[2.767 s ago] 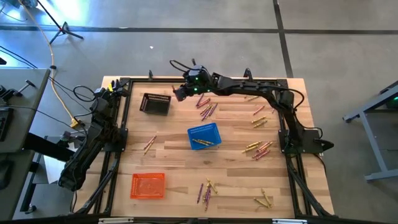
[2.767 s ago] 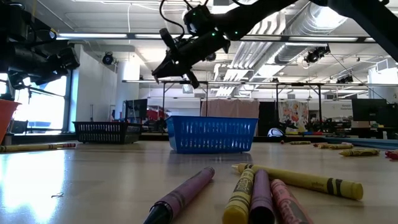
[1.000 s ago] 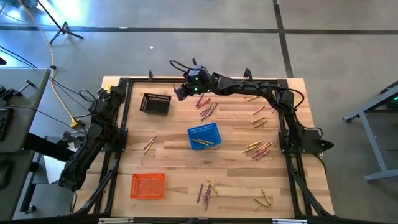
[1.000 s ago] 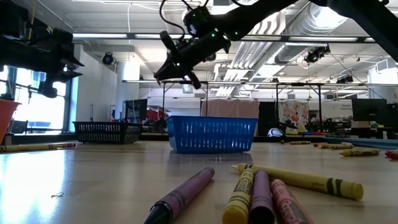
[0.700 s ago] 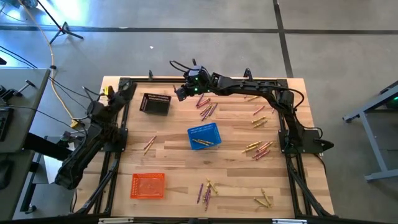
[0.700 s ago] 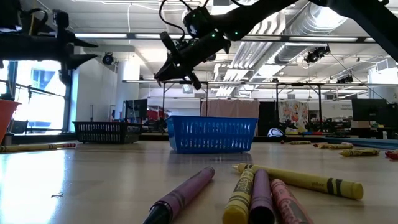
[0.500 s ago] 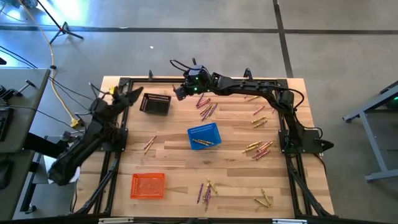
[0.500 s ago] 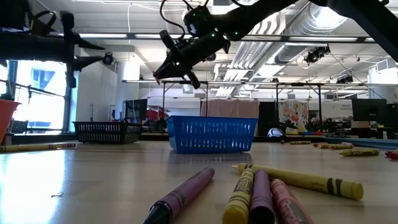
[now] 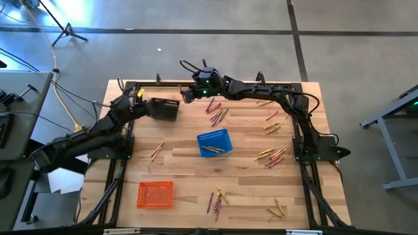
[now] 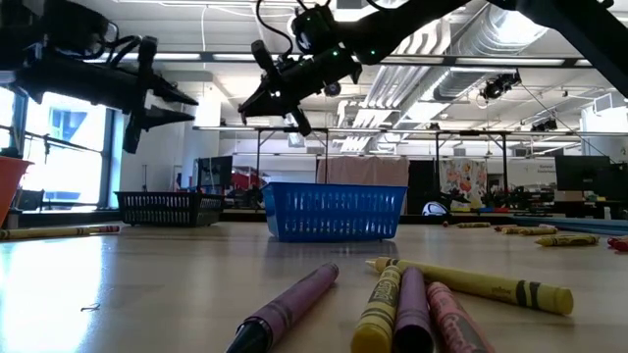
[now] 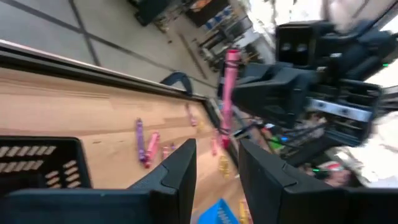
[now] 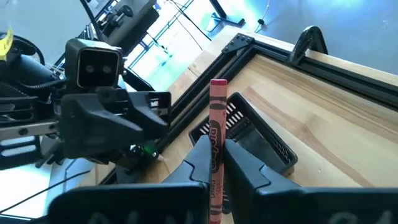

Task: Sort crayons
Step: Put the red crayon into the black basket

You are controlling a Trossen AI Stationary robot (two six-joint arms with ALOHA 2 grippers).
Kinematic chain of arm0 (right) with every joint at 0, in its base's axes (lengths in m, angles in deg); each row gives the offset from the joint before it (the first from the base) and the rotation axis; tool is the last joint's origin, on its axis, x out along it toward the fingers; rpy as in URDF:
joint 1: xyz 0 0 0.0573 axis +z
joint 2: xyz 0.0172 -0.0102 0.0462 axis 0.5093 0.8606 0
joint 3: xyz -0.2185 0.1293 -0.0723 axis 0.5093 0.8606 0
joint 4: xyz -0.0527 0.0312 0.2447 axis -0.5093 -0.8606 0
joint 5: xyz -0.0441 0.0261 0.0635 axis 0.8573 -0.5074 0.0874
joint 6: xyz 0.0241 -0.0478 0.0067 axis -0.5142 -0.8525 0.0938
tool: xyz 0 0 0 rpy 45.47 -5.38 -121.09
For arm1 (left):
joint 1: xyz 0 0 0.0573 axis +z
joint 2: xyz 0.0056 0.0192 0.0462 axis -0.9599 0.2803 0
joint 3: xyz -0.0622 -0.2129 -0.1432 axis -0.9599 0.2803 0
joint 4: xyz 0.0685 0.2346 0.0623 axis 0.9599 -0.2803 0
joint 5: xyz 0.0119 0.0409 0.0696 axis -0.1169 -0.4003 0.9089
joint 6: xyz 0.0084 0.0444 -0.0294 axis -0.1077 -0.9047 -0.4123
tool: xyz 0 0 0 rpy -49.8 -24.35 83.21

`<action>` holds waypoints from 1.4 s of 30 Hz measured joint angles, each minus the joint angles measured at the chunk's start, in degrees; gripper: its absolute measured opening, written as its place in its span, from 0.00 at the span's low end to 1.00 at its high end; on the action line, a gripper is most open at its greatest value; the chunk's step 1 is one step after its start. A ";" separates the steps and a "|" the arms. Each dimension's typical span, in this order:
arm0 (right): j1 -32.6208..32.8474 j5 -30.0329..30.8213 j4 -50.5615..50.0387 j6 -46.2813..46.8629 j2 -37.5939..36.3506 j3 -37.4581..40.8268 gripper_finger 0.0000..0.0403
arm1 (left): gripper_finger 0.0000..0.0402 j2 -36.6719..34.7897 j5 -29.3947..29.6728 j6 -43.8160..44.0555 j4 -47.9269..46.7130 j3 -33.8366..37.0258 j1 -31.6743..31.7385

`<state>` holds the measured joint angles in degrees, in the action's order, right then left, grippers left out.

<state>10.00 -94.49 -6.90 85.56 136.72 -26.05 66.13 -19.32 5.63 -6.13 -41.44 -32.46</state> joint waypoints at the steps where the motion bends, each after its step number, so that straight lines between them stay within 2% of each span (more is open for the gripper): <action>1: 0.00 0.00 -0.02 0.01 0.00 0.00 0.03 | 0.26 1.45 0.93 -0.68 -0.12 -0.58 -0.27; 14: 0.00 0.04 -0.07 0.00 0.00 0.00 0.03 | 0.26 16.29 1.49 -10.14 3.84 -8.58 -3.29; 20: 0.00 0.24 -0.09 0.01 0.00 0.00 0.03 | 0.26 20.36 -4.14 -10.19 4.25 -9.79 -3.52; 42: 0.04 3.41 0.11 0.02 0.00 0.00 0.03 | 0.26 31.13 -4.12 -7.10 19.94 -9.85 -3.50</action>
<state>10.04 -91.08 -6.79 85.58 136.72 -26.05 97.26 -23.45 -1.46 13.80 -51.29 -35.96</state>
